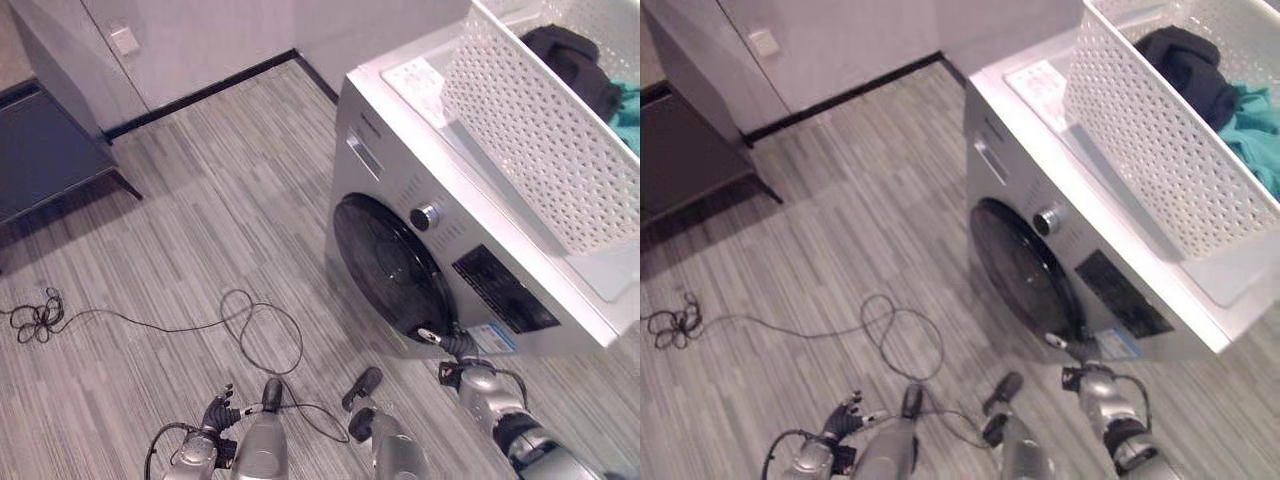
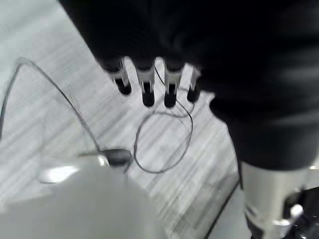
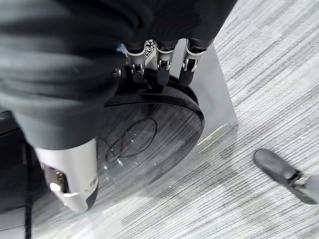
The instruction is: Grab the laundry basket,head to the washer,open it,put in the laundry and shut it.
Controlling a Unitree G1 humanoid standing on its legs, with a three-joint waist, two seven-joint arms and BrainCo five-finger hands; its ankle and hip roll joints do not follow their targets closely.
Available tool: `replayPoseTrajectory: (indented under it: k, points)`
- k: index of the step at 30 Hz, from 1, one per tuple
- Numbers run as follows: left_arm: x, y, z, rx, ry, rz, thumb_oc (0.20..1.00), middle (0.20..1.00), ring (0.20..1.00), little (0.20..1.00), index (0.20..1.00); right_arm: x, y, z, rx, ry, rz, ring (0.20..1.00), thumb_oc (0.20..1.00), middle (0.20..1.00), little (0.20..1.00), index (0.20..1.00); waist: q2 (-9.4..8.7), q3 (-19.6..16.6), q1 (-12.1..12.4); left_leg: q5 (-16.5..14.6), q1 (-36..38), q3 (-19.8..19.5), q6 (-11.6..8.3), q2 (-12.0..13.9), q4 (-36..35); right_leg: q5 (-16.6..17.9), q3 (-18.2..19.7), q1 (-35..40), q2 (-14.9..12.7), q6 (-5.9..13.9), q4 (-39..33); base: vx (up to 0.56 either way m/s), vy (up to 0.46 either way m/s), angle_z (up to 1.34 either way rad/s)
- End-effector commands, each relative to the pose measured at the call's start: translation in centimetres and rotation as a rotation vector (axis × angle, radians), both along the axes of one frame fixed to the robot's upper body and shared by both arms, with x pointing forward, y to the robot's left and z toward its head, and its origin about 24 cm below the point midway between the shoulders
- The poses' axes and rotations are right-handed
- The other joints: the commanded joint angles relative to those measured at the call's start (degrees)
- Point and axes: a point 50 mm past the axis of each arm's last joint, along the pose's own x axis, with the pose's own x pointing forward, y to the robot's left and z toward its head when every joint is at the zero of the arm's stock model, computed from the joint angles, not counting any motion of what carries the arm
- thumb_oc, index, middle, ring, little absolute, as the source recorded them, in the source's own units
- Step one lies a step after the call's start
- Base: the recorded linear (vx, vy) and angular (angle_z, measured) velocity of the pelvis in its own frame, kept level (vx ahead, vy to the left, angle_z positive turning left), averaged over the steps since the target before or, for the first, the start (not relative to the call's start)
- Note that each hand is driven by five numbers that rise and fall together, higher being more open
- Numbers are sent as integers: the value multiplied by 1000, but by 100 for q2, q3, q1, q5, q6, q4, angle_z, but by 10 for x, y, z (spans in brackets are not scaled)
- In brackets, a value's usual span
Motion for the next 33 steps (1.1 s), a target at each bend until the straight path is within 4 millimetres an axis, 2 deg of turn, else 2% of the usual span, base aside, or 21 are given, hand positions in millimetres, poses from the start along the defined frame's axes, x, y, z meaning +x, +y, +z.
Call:
replayPoseTrajectory:
  k: [1, 3, 4, 11, 12, 13, 15, 16, 17, 18, 19, 27, 33]
  points:
    - [11, -14, 4, 30, -25, -116, 1000, 1000, 1000, 1000, 1000, 6, 217, 21, 448, 10, 704, 473, 473, 473, 473, 473, 275, 400, 625, 3, 591, -182, -198, -1094, -340, 1095, 101, 1393, -1030, 1118, -2272, 6, -15, 52]
    - [11, -14, 3, 34, -21, -109, 1000, 1000, 1000, 1000, 1000, 5, 224, 23, 473, 5, 709, 222, 222, 222, 222, 222, 267, 404, 673, 18, 573, -221, -209, -1078, -345, 1083, 51, 1427, -1019, 1118, -2276, 11, -22, 55]
    - [11, -14, 2, 41, -17, -103, 1000, 1000, 1000, 1000, 1000, 4, 228, 25, 481, 0, 713, 200, 200, 200, 200, 200, 264, 415, 706, 26, 556, -261, -216, -1066, -326, 1065, 14, 1457, -1003, 1111, -2277, 11, -19, -30]
    - [14, -14, 3, 45, -23, -86, 1000, 1000, 1000, 1000, 1000, 2, 228, 21, 465, 15, 703, 200, 200, 200, 200, 200, 224, 446, 754, 32, 513, -323, -239, -1038, -298, 1041, -56, 1521, -970, 1105, -2299, 4, -6, -5]
    - [14, -15, 3, 39, -25, -83, 1000, 1000, 1000, 1000, 1000, 1, 224, 18, 459, 24, 689, 250, 250, 250, 250, 250, 212, 443, 748, 40, 504, -336, -245, -1038, -299, 1029, -57, 1538, -953, 1098, -2316, 7, 8, 35]
    - [14, -15, 2, 37, -21, -79, 1000, 1000, 1000, 1000, 1000, 1, 223, 17, 458, 29, 681, 263, 263, 263, 263, 263, 206, 442, 744, 41, 502, -337, -248, -1039, -298, 1028, -60, 1542, -951, 1094, -2320, 11, 8, 49]
    - [16, -17, 3, 25, -31, -69, 1000, 1000, 1000, 1000, 1000, 2, 215, 13, 441, 40, 657, 209, 209, 209, 209, 209, 191, 456, 727, 37, 500, -339, -253, -1035, -298, 1017, -51, 1550, -945, 1085, -2324, 8, 4, 53]
    - [16, -17, 3, 25, -31, -70, 1000, 1000, 1000, 1000, 1000, 2, 215, 13, 441, 40, 657, 241, 241, 241, 241, 241, 192, 457, 728, 37, 501, -338, -253, -1035, -298, 1017, -51, 1551, -945, 1085, -2324, 6, 4, 52]
    - [16, -17, 3, 24, -33, -66, 1000, 1000, 1000, 1000, 1000, 2, 213, 12, 438, 43, 647, 454, 454, 454, 454, 454, 186, 461, 718, 36, 504, -336, -252, -1038, -303, 1015, -43, 1554, -939, 1082, -2326, 1, 4, 62]
    - [17, -17, 4, 22, -35, -63, 1000, 1000, 1000, 1000, 1000, 4, 211, 12, 429, 40, 640, 931, 931, 931, 931, 931, 184, 467, 705, 33, 503, -335, -253, -1038, -303, 1015, -36, 1554, -938, 1079, -2331, 6, 11, 106]
    - [16, -17, 3, 22, -32, -57, 1000, 1000, 1000, 1000, 1000, 4, 207, 11, 426, 39, 627, 1000, 1000, 1000, 1000, 1000, 169, 468, 670, 26, 512, -316, -252, -1041, -299, 1013, -15, 1561, -932, 1075, -2338, 4, 10, 95]
    - [21, -17, 8, 29, -61, -85, 1000, 1000, 1000, 1000, 1000, 2, 193, 2, 361, 63, 608, 1000, 1000, 1000, 1000, 1000, 117, 443, 553, -45, 567, -236, -233, -1061, -265, 1031, 25, 1575, -929, 1077, -2343, 7, 18, 12]
    - [42, -21, 26, 113, -138, -273, 1000, 1000, 1000, 1000, 1000, -9, 169, -17, 294, 134, 580, 1000, 1000, 1000, 1000, 1000, 38, 253, 387, -180, 678, -97, -157, -1148, -254, 1176, 113, 1638, -970, 1182, -2486, 34, 102, -18]
